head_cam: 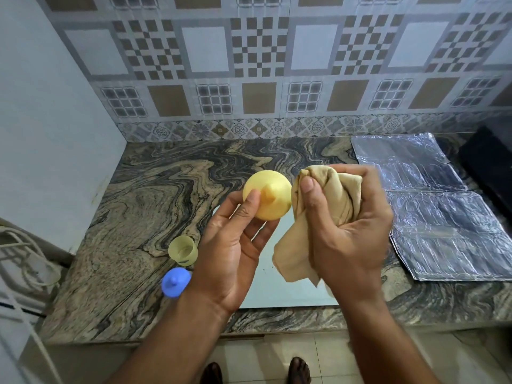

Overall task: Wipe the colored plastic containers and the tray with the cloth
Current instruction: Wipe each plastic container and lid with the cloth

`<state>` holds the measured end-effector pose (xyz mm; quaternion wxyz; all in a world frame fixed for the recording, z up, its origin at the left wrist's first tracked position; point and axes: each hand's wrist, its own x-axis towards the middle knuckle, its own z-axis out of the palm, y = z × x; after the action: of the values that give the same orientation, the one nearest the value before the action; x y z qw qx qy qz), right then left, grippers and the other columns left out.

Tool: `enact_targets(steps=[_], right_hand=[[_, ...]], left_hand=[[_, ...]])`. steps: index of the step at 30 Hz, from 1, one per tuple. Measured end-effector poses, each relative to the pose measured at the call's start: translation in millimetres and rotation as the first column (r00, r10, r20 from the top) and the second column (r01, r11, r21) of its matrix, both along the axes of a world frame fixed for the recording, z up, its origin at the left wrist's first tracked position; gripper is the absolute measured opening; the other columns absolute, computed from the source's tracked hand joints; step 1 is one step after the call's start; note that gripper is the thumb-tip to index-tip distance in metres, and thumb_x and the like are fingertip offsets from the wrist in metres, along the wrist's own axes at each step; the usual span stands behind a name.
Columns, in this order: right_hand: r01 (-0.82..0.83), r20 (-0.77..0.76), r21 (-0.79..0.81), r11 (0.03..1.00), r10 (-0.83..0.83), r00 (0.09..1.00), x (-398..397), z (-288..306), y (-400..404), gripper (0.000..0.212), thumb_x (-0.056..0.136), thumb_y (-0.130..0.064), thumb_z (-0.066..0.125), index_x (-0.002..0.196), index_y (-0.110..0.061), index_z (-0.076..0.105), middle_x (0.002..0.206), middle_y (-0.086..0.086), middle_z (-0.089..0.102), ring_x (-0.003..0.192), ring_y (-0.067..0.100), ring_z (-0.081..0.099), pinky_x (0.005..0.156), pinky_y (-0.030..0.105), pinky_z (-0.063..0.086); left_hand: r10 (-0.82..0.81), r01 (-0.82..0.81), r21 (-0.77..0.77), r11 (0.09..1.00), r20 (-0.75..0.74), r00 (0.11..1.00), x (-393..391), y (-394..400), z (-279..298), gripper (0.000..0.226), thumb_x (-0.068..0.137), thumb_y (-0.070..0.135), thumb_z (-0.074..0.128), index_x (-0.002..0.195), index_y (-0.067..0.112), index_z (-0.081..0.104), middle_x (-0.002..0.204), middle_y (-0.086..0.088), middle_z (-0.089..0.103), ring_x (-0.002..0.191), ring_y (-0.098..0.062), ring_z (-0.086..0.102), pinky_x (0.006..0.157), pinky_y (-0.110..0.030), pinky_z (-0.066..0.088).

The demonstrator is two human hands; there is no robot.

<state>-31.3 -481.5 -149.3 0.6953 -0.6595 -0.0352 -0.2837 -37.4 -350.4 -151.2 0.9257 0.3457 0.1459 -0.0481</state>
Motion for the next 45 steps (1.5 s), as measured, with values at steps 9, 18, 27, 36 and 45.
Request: enact_targets(steps=[9,18,27,36,45], right_hand=[[0.247,0.281,-0.401,0.882,-0.138,0.950,-0.6,-24.5,10.0,0.026,0.092,-0.014,0.083,0.108,0.000,0.069,0.100,0.007,0.072,0.086,0.015,0.071,0.083,0.017,0.056],[-0.095,-0.006,-0.041,0.995,0.094,0.996,30.4,-3.2,-33.2,0.019,0.097,-0.016,0.077,0.103,-0.006,0.061,0.082,-0.010,0.069,0.072,0.000,0.065,0.069,0.018,0.053],[-0.547,-0.192,0.100,0.831,0.555,0.809,29.2,-10.7,-39.8,0.019,0.088,-0.011,0.081,0.100,-0.014,0.067,0.085,-0.007,0.070,0.075,0.004,0.064,0.068,0.018,0.054],[-0.255,-0.247,0.177,0.951,0.294,0.923,21.5,-44.8,-12.3,0.025,0.090,-0.009,0.084,0.104,-0.001,0.066,0.083,-0.005,0.073,0.077,0.010,0.068,0.070,0.025,0.057],[-0.254,-0.296,0.061,0.965,0.261,0.919,18.2,-55.3,-4.8,0.024,0.092,-0.013,0.083,0.105,-0.002,0.066,0.081,-0.008,0.071,0.073,0.005,0.064,0.068,0.022,0.053]], left_hand=[[-0.012,0.010,0.141,0.990,0.016,1.000,-10.1,-15.0,3.8,0.023,0.079,0.018,0.072,0.101,0.009,0.070,0.094,-0.009,0.081,0.082,-0.013,0.078,0.075,-0.025,0.065],[-0.103,0.085,0.287,0.954,0.047,0.994,-7.8,1.2,-4.6,0.014,0.079,0.023,0.074,0.093,0.019,0.075,0.091,0.003,0.079,0.078,-0.006,0.073,0.070,-0.018,0.059],[-0.317,0.196,0.512,0.836,0.160,0.935,12.1,24.7,-6.0,0.024,0.090,0.024,0.069,0.102,0.003,0.070,0.077,0.002,0.071,0.058,-0.003,0.062,0.056,-0.010,0.048],[-0.330,-0.249,0.917,0.311,0.350,0.877,8.0,39.9,-28.7,0.032,0.078,0.040,0.085,0.106,0.032,0.073,0.117,0.009,0.071,0.107,-0.015,0.073,0.084,-0.037,0.062],[-0.273,-0.243,0.931,0.272,0.317,0.908,13.2,59.3,-41.7,0.020,0.083,0.020,0.089,0.099,0.024,0.079,0.113,0.013,0.078,0.104,-0.010,0.075,0.090,-0.030,0.061]])
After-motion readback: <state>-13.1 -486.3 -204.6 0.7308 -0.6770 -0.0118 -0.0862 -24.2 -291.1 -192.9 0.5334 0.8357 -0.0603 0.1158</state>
